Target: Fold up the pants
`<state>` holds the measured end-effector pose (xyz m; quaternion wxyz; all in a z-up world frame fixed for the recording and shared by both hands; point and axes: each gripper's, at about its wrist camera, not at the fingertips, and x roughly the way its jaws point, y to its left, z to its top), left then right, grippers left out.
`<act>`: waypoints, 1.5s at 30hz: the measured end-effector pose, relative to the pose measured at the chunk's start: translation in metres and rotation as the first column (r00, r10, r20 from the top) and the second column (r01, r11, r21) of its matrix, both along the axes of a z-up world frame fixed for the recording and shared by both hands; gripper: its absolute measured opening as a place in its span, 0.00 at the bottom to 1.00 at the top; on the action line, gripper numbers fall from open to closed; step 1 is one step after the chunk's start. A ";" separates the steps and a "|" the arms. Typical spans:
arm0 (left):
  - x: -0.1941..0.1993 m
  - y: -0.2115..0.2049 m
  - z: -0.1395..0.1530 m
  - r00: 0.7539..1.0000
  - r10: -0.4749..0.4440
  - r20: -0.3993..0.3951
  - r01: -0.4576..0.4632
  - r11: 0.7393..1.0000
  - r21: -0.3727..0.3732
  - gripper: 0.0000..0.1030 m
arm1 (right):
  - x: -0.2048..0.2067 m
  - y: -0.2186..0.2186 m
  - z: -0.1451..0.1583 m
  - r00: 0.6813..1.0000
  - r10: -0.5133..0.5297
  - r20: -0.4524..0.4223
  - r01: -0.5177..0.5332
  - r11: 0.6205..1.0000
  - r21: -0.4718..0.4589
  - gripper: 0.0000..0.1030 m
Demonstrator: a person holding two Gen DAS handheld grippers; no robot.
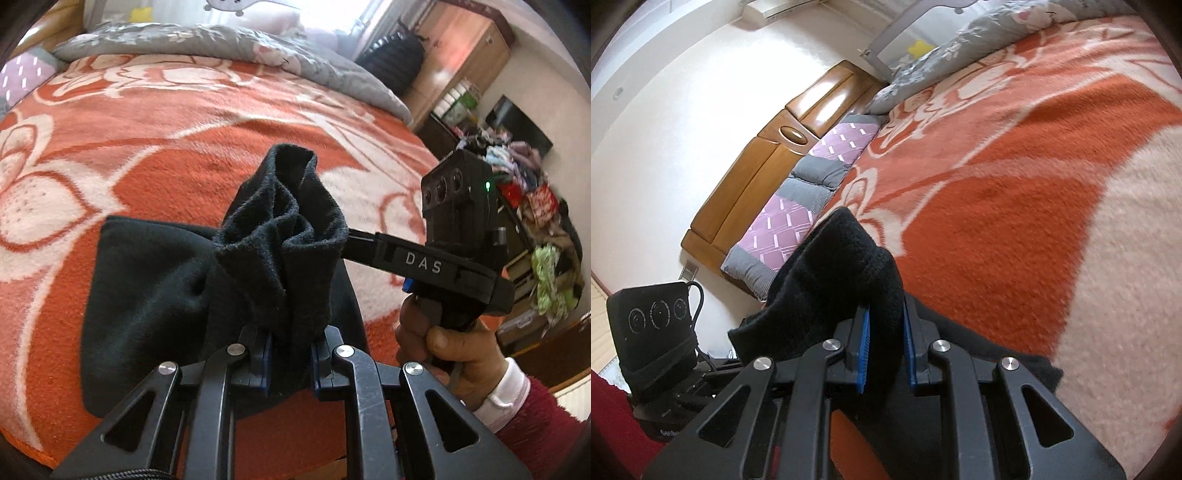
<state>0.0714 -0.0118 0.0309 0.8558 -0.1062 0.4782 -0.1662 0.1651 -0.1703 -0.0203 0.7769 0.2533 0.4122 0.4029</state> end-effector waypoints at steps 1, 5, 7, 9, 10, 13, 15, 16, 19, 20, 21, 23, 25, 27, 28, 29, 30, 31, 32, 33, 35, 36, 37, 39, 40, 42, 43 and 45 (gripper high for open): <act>0.001 -0.001 -0.002 1.000 -0.004 -0.002 0.004 1.000 0.004 0.14 | -0.002 -0.003 -0.003 1.000 -0.004 -0.003 0.004 1.000 -0.003 0.17; 0.002 -0.010 -0.014 0.999 -0.038 -0.025 0.038 0.999 0.003 0.14 | -0.007 -0.011 -0.007 1.000 -0.029 -0.007 0.029 0.999 -0.033 0.17; 0.002 -0.014 -0.018 0.998 -0.054 -0.033 0.054 0.999 -0.003 0.15 | -0.009 -0.017 -0.009 0.998 -0.055 -0.014 0.054 0.996 -0.065 0.17; 0.002 -0.019 -0.021 0.996 -0.078 -0.041 0.078 0.997 0.001 0.16 | -0.011 -0.023 -0.012 0.996 -0.080 -0.033 0.077 0.994 -0.080 0.17; 0.001 -0.021 -0.023 0.996 -0.085 -0.041 0.085 0.996 0.006 0.17 | -0.013 -0.026 -0.014 0.994 -0.096 -0.043 0.091 0.992 -0.089 0.17; -0.002 -0.026 -0.026 0.993 -0.108 -0.038 0.109 0.994 0.024 0.20 | -0.020 -0.034 -0.015 0.989 -0.138 -0.052 0.131 0.985 -0.110 0.17; -0.004 -0.027 -0.026 0.992 -0.117 -0.036 0.118 0.993 0.028 0.21 | -0.024 -0.039 -0.012 0.985 -0.167 -0.049 0.161 0.980 -0.114 0.17; -0.004 -0.027 -0.026 0.992 -0.121 -0.038 0.122 0.992 0.022 0.21 | -0.026 -0.041 -0.010 0.982 -0.183 -0.045 0.177 0.977 -0.121 0.17; -0.005 -0.021 -0.024 0.990 -0.131 -0.047 0.131 0.991 -0.005 0.24 | -0.031 -0.049 -0.003 0.972 -0.231 -0.032 0.224 0.962 -0.154 0.28; -0.006 -0.019 -0.023 0.990 -0.136 -0.048 0.135 0.991 -0.015 0.25 | -0.033 -0.050 0.000 0.969 -0.244 -0.028 0.237 0.958 -0.161 0.38; -0.008 -0.018 -0.021 0.989 -0.140 -0.047 0.139 0.990 -0.021 0.26 | -0.035 -0.053 0.003 0.965 -0.262 -0.022 0.255 0.953 -0.166 0.42; -0.010 -0.014 -0.018 0.988 -0.150 -0.048 0.148 0.988 -0.038 0.33 | -0.039 -0.058 0.009 0.959 -0.284 -0.010 0.279 0.947 -0.160 0.44; -0.014 -0.011 -0.015 0.986 -0.159 -0.047 0.156 0.985 -0.068 0.37 | -0.041 -0.062 0.015 0.951 -0.310 -0.007 0.304 0.938 -0.163 0.45; -0.019 -0.006 -0.010 0.987 -0.158 -0.038 0.155 0.984 -0.083 0.40 | -0.045 -0.065 0.021 0.943 -0.333 0.000 0.329 0.931 -0.156 0.48; -0.021 -0.003 -0.007 0.987 -0.156 -0.030 0.153 0.985 -0.083 0.42 | -0.047 -0.066 0.025 0.939 -0.345 0.008 0.342 0.927 -0.157 0.49; -0.023 -0.001 -0.004 0.988 -0.153 -0.025 0.151 0.985 -0.081 0.43 | -0.049 -0.066 0.028 0.936 -0.351 0.014 0.349 0.924 -0.160 0.51; -0.024 0.002 -0.002 0.989 -0.146 -0.018 0.145 0.986 -0.078 0.44 | -0.051 -0.065 0.032 0.934 -0.357 0.022 0.356 0.921 -0.160 0.52; -0.025 0.004 0.000 0.990 -0.141 -0.014 0.140 0.987 -0.077 0.46 | -0.053 -0.063 0.034 0.932 -0.362 0.028 0.361 0.919 -0.159 0.55; -0.026 0.009 0.002 0.991 -0.131 -0.008 0.130 0.988 -0.080 0.48 | -0.055 -0.062 0.038 0.930 -0.365 0.037 0.366 0.916 -0.162 0.57; -0.026 0.012 0.003 0.992 -0.123 -0.006 0.123 0.989 -0.080 0.49 | -0.056 -0.060 0.041 0.929 -0.367 0.048 0.370 0.913 -0.170 0.58; -0.026 0.022 0.005 0.996 -0.091 -0.005 0.090 0.993 -0.080 0.52 | -0.059 -0.055 0.047 0.927 -0.369 0.069 0.375 0.907 -0.191 0.60; -0.025 0.029 0.006 0.997 -0.072 -0.006 0.071 0.994 -0.086 0.52 | -0.061 -0.050 0.050 0.926 -0.370 0.080 0.379 0.902 -0.208 0.61; -0.025 0.032 0.006 0.998 -0.060 -0.007 0.059 0.994 -0.090 0.52 | -0.062 -0.047 0.052 0.925 -0.369 0.090 0.379 0.899 -0.220 0.62; -0.023 0.045 0.007 1.000 -0.022 -0.012 0.021 0.995 -0.098 0.52 | -0.065 -0.039 0.056 0.926 -0.361 0.113 0.378 0.893 -0.244 0.64; -0.023 0.049 0.007 1.000 -0.011 -0.014 0.009 0.995 -0.100 0.52 | -0.067 -0.035 0.058 0.927 -0.355 0.125 0.376 0.891 -0.256 0.64; -0.022 0.060 0.007 1.000 0.019 -0.018 -0.020 0.994 -0.104 0.53 | -0.071 -0.026 0.063 0.929 -0.339 0.151 0.369 0.885 -0.285 0.66; -0.021 0.065 0.006 0.999 0.033 -0.021 -0.035 0.994 -0.105 0.53 | -0.073 -0.021 0.064 0.929 -0.333 0.164 0.368 0.879 -0.304 0.67; -0.019 0.075 0.006 0.998 0.062 -0.026 -0.065 0.992 -0.109 0.54 | -0.076 -0.014 0.066 0.929 -0.323 0.181 0.366 0.873 -0.323 0.69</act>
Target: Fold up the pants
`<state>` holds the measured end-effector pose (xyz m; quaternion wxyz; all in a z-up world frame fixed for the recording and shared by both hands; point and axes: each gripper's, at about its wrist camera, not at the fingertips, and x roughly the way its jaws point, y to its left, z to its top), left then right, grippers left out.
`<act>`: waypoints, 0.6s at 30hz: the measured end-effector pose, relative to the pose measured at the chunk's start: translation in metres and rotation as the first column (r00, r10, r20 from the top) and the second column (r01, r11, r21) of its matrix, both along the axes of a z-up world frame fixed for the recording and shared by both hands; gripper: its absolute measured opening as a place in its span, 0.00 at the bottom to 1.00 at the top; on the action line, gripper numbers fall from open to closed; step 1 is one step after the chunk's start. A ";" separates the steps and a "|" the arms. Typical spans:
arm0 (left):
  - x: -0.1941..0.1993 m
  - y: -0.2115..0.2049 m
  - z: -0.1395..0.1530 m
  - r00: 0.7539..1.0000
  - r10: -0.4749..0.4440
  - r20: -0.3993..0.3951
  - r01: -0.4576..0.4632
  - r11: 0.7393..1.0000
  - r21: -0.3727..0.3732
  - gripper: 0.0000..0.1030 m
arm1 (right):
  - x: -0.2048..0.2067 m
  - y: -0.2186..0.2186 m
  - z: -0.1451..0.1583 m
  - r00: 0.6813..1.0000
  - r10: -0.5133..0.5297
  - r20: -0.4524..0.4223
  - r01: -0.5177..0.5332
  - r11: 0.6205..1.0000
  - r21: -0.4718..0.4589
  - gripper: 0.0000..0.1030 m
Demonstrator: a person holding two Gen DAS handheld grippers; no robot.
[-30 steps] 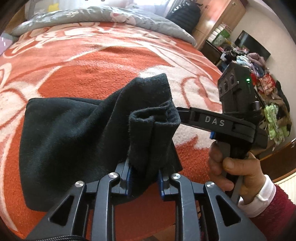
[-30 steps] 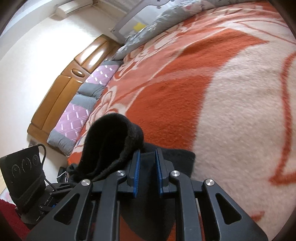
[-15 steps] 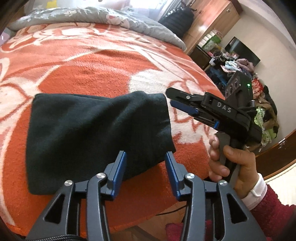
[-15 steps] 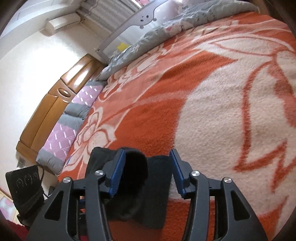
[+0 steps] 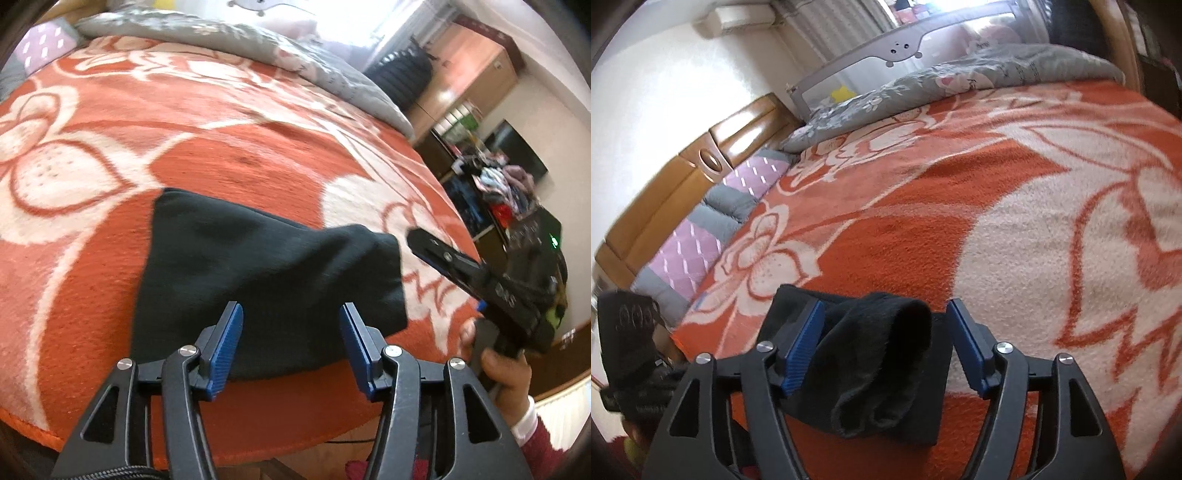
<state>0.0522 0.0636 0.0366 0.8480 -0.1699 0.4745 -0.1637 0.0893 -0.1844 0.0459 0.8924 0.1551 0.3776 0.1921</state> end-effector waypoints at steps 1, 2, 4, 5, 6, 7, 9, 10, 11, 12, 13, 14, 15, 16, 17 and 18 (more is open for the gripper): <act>0.001 0.004 -0.001 1.000 0.014 -0.004 -0.014 1.000 -0.002 0.55 | -0.002 0.004 0.001 1.000 0.001 0.003 -0.001 1.000 -0.015 0.70; 0.002 0.010 -0.002 1.000 0.031 -0.007 -0.031 1.000 -0.006 0.55 | -0.003 0.006 0.001 1.000 0.000 0.003 0.000 1.000 -0.028 0.70; 0.004 0.017 -0.003 0.999 0.049 -0.012 -0.050 0.999 -0.009 0.57 | -0.005 0.012 0.000 1.000 -0.012 -0.006 0.012 0.998 -0.062 0.70; 0.005 0.021 -0.005 0.998 0.060 -0.016 -0.060 0.998 -0.008 0.58 | -0.005 0.014 -0.001 1.000 -0.020 -0.015 0.019 0.997 -0.073 0.70; 0.007 0.022 -0.006 0.998 0.067 -0.018 -0.067 0.998 -0.005 0.58 | -0.005 0.015 -0.004 0.999 -0.028 -0.026 0.026 0.997 -0.078 0.70; 0.008 0.023 -0.007 0.997 0.072 -0.020 -0.072 0.997 -0.003 0.58 | -0.005 0.015 -0.006 0.999 -0.035 -0.035 0.032 0.997 -0.077 0.70; 0.012 0.027 -0.011 0.996 0.084 -0.028 -0.084 0.996 0.002 0.60 | -0.006 0.014 -0.013 0.997 -0.050 -0.063 0.046 0.997 -0.067 0.71; 0.013 0.029 -0.013 0.996 0.088 -0.031 -0.088 0.996 0.003 0.60 | -0.006 0.013 -0.016 0.995 -0.055 -0.078 0.050 0.997 -0.064 0.71; 0.015 0.031 -0.016 0.995 0.093 -0.037 -0.093 0.996 0.005 0.61 | -0.007 0.014 -0.020 0.994 -0.059 -0.093 0.053 0.997 -0.062 0.71; 0.017 0.032 -0.018 0.994 0.096 -0.046 -0.096 0.995 0.005 0.61 | -0.008 0.014 -0.022 0.993 -0.061 -0.101 0.055 0.997 -0.061 0.71; 0.019 0.033 -0.021 0.994 0.100 -0.054 -0.100 0.995 0.004 0.62 | -0.010 0.014 -0.025 0.992 -0.062 -0.109 0.056 0.997 -0.061 0.71; 0.021 0.033 -0.023 0.993 0.103 -0.059 -0.103 0.995 0.002 0.62 | -0.011 0.015 -0.027 0.991 -0.063 -0.116 0.056 0.997 -0.061 0.71; 0.023 0.033 -0.024 0.993 0.105 -0.063 -0.105 0.994 -0.001 0.62 | -0.012 0.015 -0.029 0.991 -0.064 -0.122 0.057 0.996 -0.062 0.71; 0.025 0.033 -0.025 0.992 0.106 -0.064 -0.107 0.994 -0.004 0.63 | -0.012 0.016 -0.030 0.990 -0.066 -0.126 0.058 0.996 -0.063 0.71; 0.027 0.033 -0.026 0.992 0.108 -0.063 -0.108 0.994 -0.005 0.64 | -0.013 0.016 -0.032 0.989 -0.066 -0.130 0.058 0.996 -0.063 0.71; 0.028 0.033 -0.026 0.992 0.106 -0.062 -0.107 0.994 -0.005 0.65 | -0.014 0.016 -0.033 0.989 -0.065 -0.134 0.058 0.996 -0.062 0.71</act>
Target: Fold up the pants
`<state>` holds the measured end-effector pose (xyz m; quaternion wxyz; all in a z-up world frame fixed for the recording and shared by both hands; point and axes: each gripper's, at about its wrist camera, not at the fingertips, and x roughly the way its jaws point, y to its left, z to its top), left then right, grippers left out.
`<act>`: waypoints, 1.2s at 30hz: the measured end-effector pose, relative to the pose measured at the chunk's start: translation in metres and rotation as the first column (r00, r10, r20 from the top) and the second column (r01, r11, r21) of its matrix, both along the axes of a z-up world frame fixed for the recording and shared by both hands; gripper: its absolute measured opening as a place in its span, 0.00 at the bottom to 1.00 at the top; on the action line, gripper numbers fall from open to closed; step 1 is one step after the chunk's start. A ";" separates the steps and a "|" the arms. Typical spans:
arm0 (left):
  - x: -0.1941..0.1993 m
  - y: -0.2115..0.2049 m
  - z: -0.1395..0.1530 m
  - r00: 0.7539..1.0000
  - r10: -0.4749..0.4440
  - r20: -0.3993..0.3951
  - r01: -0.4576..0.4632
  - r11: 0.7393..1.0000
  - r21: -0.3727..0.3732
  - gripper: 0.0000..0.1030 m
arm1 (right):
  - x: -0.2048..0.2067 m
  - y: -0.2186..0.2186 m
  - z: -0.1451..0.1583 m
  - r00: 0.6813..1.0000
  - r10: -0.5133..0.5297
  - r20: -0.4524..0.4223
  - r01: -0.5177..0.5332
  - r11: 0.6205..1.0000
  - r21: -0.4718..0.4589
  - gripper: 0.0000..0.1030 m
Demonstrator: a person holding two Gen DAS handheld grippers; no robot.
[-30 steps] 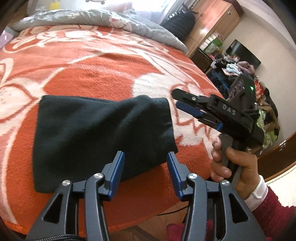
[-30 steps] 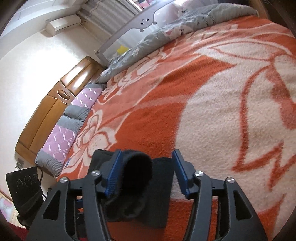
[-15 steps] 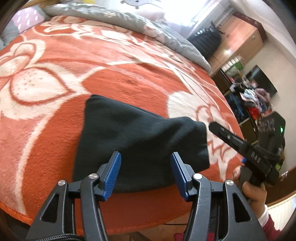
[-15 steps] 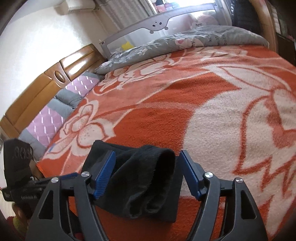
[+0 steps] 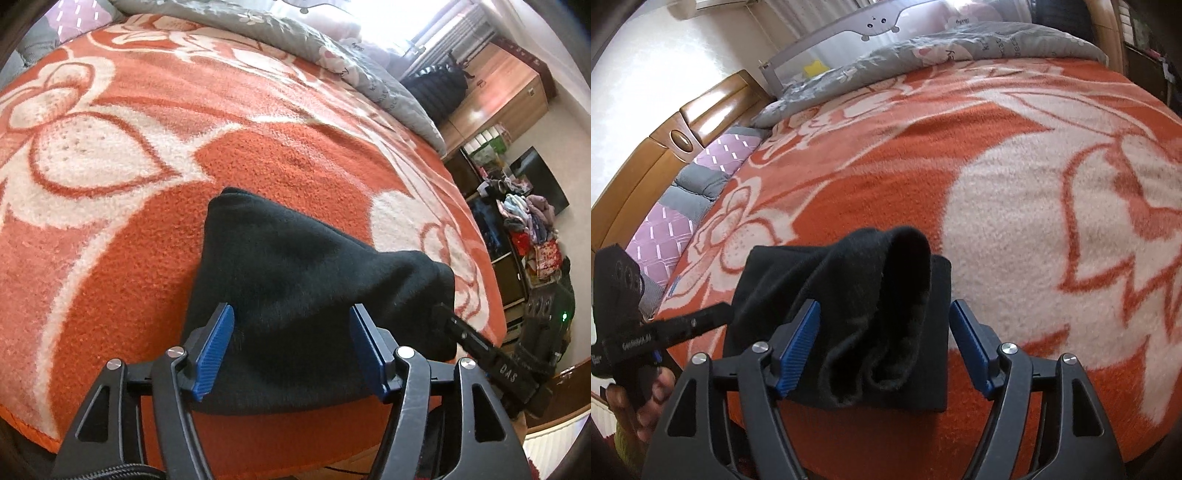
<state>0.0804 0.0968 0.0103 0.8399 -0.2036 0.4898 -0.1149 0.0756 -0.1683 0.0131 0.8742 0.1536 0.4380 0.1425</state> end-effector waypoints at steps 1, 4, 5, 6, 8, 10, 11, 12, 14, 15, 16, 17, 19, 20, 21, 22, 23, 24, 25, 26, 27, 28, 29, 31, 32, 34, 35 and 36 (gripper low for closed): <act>0.002 0.000 0.000 1.000 -0.001 0.002 0.001 1.000 0.001 0.66 | 0.000 0.000 -0.001 1.000 0.000 -0.003 0.000 1.000 0.001 0.71; 0.009 -0.002 -0.002 1.000 -0.004 0.005 0.004 1.000 0.009 0.68 | 0.000 0.001 -0.001 1.000 0.001 -0.005 -0.001 1.000 0.004 0.71; 0.011 -0.002 -0.003 1.000 -0.004 0.003 0.004 1.000 0.007 0.69 | 0.000 0.002 -0.002 1.000 0.003 -0.006 -0.003 1.000 0.005 0.71; 0.014 -0.002 -0.004 1.000 -0.003 0.001 0.003 1.000 0.004 0.69 | 0.000 0.002 -0.003 1.000 0.003 -0.006 -0.003 1.000 0.004 0.71; 0.016 -0.001 -0.006 1.000 0.002 -0.005 -0.002 1.000 0.004 0.69 | 0.000 0.002 -0.004 1.000 0.001 -0.007 -0.001 1.000 0.000 0.71; 0.018 0.000 -0.008 1.000 0.007 -0.009 -0.007 1.000 0.002 0.69 | 0.001 0.001 -0.006 1.000 -0.006 -0.015 0.006 1.000 -0.001 0.71; 0.019 0.000 -0.009 1.000 0.006 -0.010 -0.005 1.000 0.003 0.69 | 0.001 -0.001 -0.008 1.000 -0.010 -0.019 0.010 1.000 0.003 0.71; 0.019 0.000 -0.009 1.000 0.005 -0.011 -0.005 1.000 0.005 0.69 | 0.002 -0.002 -0.010 1.000 -0.014 -0.025 0.014 1.000 0.008 0.71; 0.019 -0.001 -0.009 1.000 0.002 -0.010 -0.002 1.000 0.010 0.69 | 0.003 -0.006 -0.013 0.999 -0.018 -0.037 0.019 1.000 0.025 0.71; 0.020 -0.001 -0.009 1.000 -0.001 -0.009 0.001 1.000 0.012 0.69 | 0.003 -0.007 -0.015 0.999 -0.020 -0.041 0.021 0.999 0.031 0.71; 0.019 -0.002 -0.008 1.000 -0.004 -0.009 0.005 1.000 0.015 0.69 | 0.003 -0.008 -0.016 0.999 -0.021 -0.043 0.023 0.999 0.035 0.71; 0.018 -0.003 -0.006 1.000 -0.013 -0.004 0.013 1.000 0.020 0.69 | 0.004 -0.009 -0.017 0.999 -0.023 -0.047 0.025 0.999 0.040 0.71; 0.014 -0.004 -0.002 1.000 -0.020 0.012 0.020 0.999 0.039 0.69 | 0.004 -0.010 -0.018 0.998 -0.023 -0.050 0.025 0.999 0.046 0.71; 0.014 -0.004 -0.001 1.000 -0.021 0.017 0.020 0.998 0.055 0.69 | 0.005 -0.011 -0.018 0.998 -0.023 -0.051 0.025 0.999 0.048 0.72; 0.014 -0.004 -0.001 1.000 -0.021 0.017 0.020 0.998 0.068 0.69 | 0.006 -0.011 -0.019 0.998 -0.023 -0.053 0.026 0.998 0.051 0.72; 0.015 -0.002 -0.002 1.000 -0.018 0.015 0.017 0.997 0.073 0.69 | 0.006 -0.012 -0.020 0.998 -0.024 -0.056 0.027 0.998 0.055 0.72; 0.016 0.000 -0.004 1.000 -0.012 0.013 0.011 0.997 0.071 0.69 | 0.006 -0.013 -0.021 0.998 -0.025 -0.059 0.029 0.998 0.059 0.72; 0.018 0.002 -0.006 1.000 -0.006 0.007 0.006 0.997 0.071 0.69 | 0.007 -0.013 -0.022 0.998 -0.026 -0.062 0.030 0.998 0.064 0.73; 0.021 0.004 -0.009 1.000 0.002 -0.002 -0.002 0.997 0.076 0.69 | 0.007 -0.013 -0.023 0.998 -0.027 -0.064 0.031 0.997 0.064 0.74; 0.024 0.006 -0.013 1.000 0.009 -0.017 -0.007 0.997 0.078 0.69 | 0.007 -0.014 -0.024 0.998 -0.028 -0.064 0.032 0.997 0.064 0.74; 0.027 0.008 -0.017 0.999 0.012 -0.034 -0.010 0.997 0.074 0.69 | 0.008 -0.014 -0.024 0.998 -0.027 -0.064 0.031 0.997 0.063 0.74; 0.028 0.009 -0.020 0.999 0.016 -0.041 -0.013 0.997 0.071 0.69 | 0.008 -0.014 -0.024 0.998 -0.026 -0.065 0.031 0.997 0.064 0.75; 0.030 0.010 -0.023 0.998 0.021 -0.051 -0.017 0.998 0.068 0.69 | 0.007 -0.014 -0.025 0.998 -0.027 -0.065 0.031 0.997 0.066 0.75; 0.033 0.010 -0.027 0.998 0.020 -0.063 -0.016 0.997 0.070 0.69 | 0.008 -0.015 -0.026 0.998 -0.025 -0.066 0.030 0.997 0.069 0.75; 0.035 0.009 -0.030 0.998 0.022 -0.067 -0.017 0.997 0.076 0.69 | 0.009 -0.015 -0.028 0.998 -0.024 -0.065 0.028 0.997 0.070 0.75; 0.037 0.009 -0.034 0.997 0.024 -0.075 -0.018 0.997 0.079 0.69 | 0.009 -0.016 -0.030 0.998 -0.021 -0.062 0.026 0.997 0.072 0.75; 0.038 0.009 -0.035 0.997 0.025 -0.077 -0.019 0.997 0.079 0.70 | 0.009 -0.017 -0.032 0.998 -0.020 -0.060 0.024 0.997 0.074 0.75; 0.039 0.009 -0.036 0.996 0.028 -0.081 -0.021 0.997 0.078 0.70 | 0.010 -0.018 -0.033 0.998 -0.022 -0.060 0.026 0.997 0.074 0.75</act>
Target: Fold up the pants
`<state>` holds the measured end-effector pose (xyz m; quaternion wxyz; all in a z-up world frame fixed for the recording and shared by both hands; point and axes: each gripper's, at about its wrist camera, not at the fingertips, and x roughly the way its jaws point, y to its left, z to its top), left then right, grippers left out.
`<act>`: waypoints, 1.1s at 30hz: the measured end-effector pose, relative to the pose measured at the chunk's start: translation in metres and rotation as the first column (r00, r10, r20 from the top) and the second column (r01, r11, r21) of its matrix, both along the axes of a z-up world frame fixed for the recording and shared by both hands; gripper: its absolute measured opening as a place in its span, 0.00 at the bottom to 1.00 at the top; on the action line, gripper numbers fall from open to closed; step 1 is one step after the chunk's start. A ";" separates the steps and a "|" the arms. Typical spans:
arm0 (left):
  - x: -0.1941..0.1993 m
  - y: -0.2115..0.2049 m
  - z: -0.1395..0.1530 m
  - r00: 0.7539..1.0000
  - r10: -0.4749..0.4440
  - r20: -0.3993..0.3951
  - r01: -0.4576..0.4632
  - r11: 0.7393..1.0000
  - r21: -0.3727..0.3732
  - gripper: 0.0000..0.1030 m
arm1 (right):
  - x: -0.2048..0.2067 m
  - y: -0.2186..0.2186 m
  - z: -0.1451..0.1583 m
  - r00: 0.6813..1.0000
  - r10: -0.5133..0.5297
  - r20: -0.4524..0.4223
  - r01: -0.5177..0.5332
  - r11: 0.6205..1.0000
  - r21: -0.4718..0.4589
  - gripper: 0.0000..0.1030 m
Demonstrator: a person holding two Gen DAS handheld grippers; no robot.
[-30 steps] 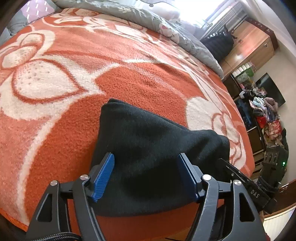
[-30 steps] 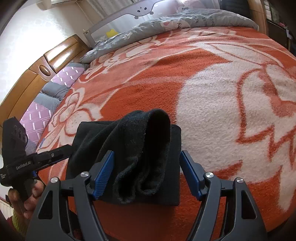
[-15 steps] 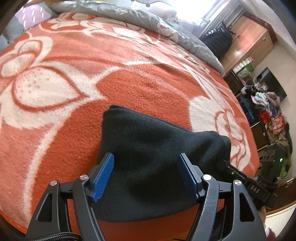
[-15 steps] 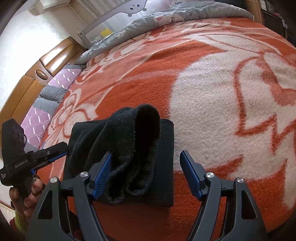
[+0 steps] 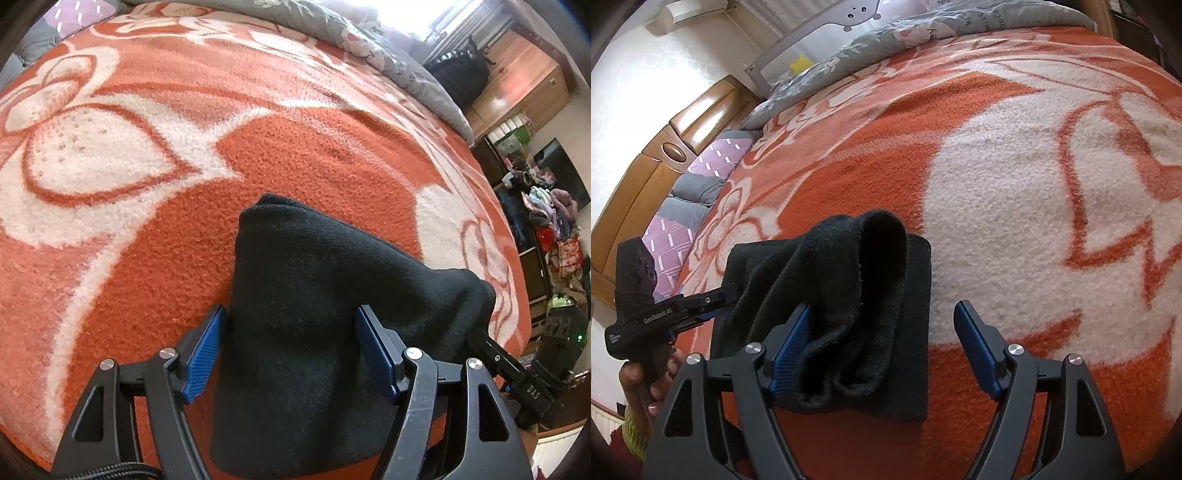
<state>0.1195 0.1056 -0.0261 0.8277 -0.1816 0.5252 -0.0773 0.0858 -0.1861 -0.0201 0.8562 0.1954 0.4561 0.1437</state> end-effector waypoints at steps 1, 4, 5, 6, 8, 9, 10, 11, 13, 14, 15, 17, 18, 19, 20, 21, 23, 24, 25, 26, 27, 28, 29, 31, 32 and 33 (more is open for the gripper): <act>0.001 0.000 -0.002 1.000 0.002 -0.006 -0.002 1.000 -0.005 0.70 | 0.001 -0.001 -0.001 1.000 -0.001 0.000 0.001 1.000 0.003 0.75; 0.006 0.004 -0.007 1.000 0.014 -0.026 -0.015 0.999 -0.037 0.67 | 0.005 -0.004 -0.006 1.000 -0.004 -0.008 0.004 1.000 0.024 0.76; 0.009 0.005 -0.009 0.999 0.018 -0.033 -0.020 0.999 -0.046 0.66 | 0.007 -0.005 -0.008 1.000 -0.003 -0.009 0.003 1.000 0.026 0.77; 0.010 0.006 -0.009 0.999 0.020 -0.036 -0.021 0.999 -0.050 0.64 | 0.010 -0.006 -0.009 1.000 -0.001 -0.007 0.001 1.000 0.026 0.77; 0.015 0.007 -0.010 0.999 0.023 -0.039 -0.025 0.998 -0.053 0.61 | 0.015 -0.007 -0.009 1.000 0.000 -0.003 0.000 1.000 0.023 0.78; 0.018 0.008 -0.011 0.999 0.027 -0.040 -0.029 0.998 -0.051 0.59 | 0.017 -0.008 -0.009 1.000 0.000 0.000 0.000 1.000 0.022 0.78; 0.021 0.009 -0.012 0.998 0.030 -0.046 -0.032 0.998 -0.051 0.57 | 0.019 -0.008 -0.009 1.000 -0.001 0.002 0.001 1.000 0.021 0.78; 0.024 0.009 -0.015 0.998 0.031 -0.059 -0.034 0.998 -0.053 0.57 | 0.020 -0.008 -0.010 1.000 0.000 0.006 0.000 1.000 0.018 0.78; 0.028 0.007 -0.021 0.996 0.035 -0.087 -0.039 0.998 -0.041 0.56 | 0.020 -0.008 -0.012 1.000 0.004 0.004 -0.004 1.000 0.015 0.78; 0.028 0.006 -0.024 0.995 0.034 -0.092 -0.037 0.999 -0.038 0.56 | 0.019 -0.007 -0.014 1.000 0.007 0.004 -0.007 1.000 0.012 0.78; 0.028 0.006 -0.026 0.995 0.034 -0.090 -0.037 0.999 -0.035 0.56 | 0.018 -0.007 -0.016 1.000 0.013 0.004 -0.013 1.000 0.007 0.78; 0.027 0.006 -0.029 0.996 0.033 -0.086 -0.036 0.998 -0.043 0.56 | 0.017 -0.008 -0.020 1.000 0.019 -0.003 -0.019 1.000 0.008 0.78; 0.026 0.007 -0.029 0.996 0.032 -0.084 -0.037 0.998 -0.049 0.57 | 0.017 -0.010 -0.022 1.000 0.018 -0.008 -0.018 1.000 0.020 0.78; 0.025 0.008 -0.028 0.996 0.032 -0.083 -0.037 0.998 -0.059 0.57 | 0.017 -0.011 -0.022 1.000 0.016 -0.012 -0.016 0.999 0.029 0.78; 0.023 0.009 -0.026 0.996 0.033 -0.078 -0.039 0.997 -0.072 0.58 | 0.016 -0.012 -0.022 1.000 0.014 -0.016 -0.013 0.999 0.039 0.78; 0.022 0.011 -0.026 0.996 0.036 -0.077 -0.042 0.996 -0.076 0.58 | 0.016 -0.013 -0.021 1.000 0.014 -0.019 -0.013 0.999 0.050 0.78; 0.017 0.013 -0.022 0.996 0.041 -0.078 -0.048 0.995 -0.085 0.59 | 0.015 -0.014 -0.019 0.999 0.020 -0.032 -0.017 0.995 0.098 0.75; 0.015 0.015 -0.021 0.996 0.043 -0.079 -0.049 0.995 -0.085 0.59 | 0.015 -0.015 -0.019 0.999 0.023 -0.042 -0.018 0.993 0.120 0.74; 0.012 0.015 -0.018 0.996 0.044 -0.077 -0.050 0.995 -0.083 0.59 | 0.015 -0.015 -0.019 0.999 0.023 -0.048 -0.016 0.991 0.133 0.74; 0.008 0.015 -0.016 0.996 0.041 -0.076 -0.047 0.996 -0.079 0.59 | 0.014 -0.016 -0.020 0.998 0.021 -0.055 -0.013 0.989 0.148 0.74; 0.004 0.014 -0.014 0.996 0.035 -0.076 -0.041 0.996 -0.075 0.60 | 0.013 -0.015 -0.020 0.998 0.022 -0.057 -0.014 0.988 0.152 0.74; 0.003 0.012 -0.013 0.996 0.031 -0.079 -0.037 0.997 -0.073 0.61 | 0.013 -0.014 -0.021 0.998 0.026 -0.060 -0.016 0.988 0.157 0.73; -0.001 0.011 -0.014 0.996 0.027 -0.084 -0.033 0.997 -0.069 0.61 | 0.013 -0.014 -0.022 0.998 0.027 -0.062 -0.017 0.987 0.162 0.73; -0.005 0.009 -0.016 0.996 0.023 -0.086 -0.029 0.997 -0.068 0.62 | 0.013 -0.014 -0.025 0.997 0.031 -0.069 -0.018 0.983 0.184 0.71; -0.006 0.008 -0.019 0.996 0.025 -0.087 -0.031 0.997 -0.067 0.62 | 0.013 -0.013 -0.025 0.997 0.033 -0.073 -0.018 0.981 0.192 0.70; -0.007 0.008 -0.021 0.996 0.031 -0.089 -0.037 0.997 -0.069 0.62 | 0.013 -0.012 -0.027 0.996 0.036 -0.078 -0.019 0.979 0.202 0.70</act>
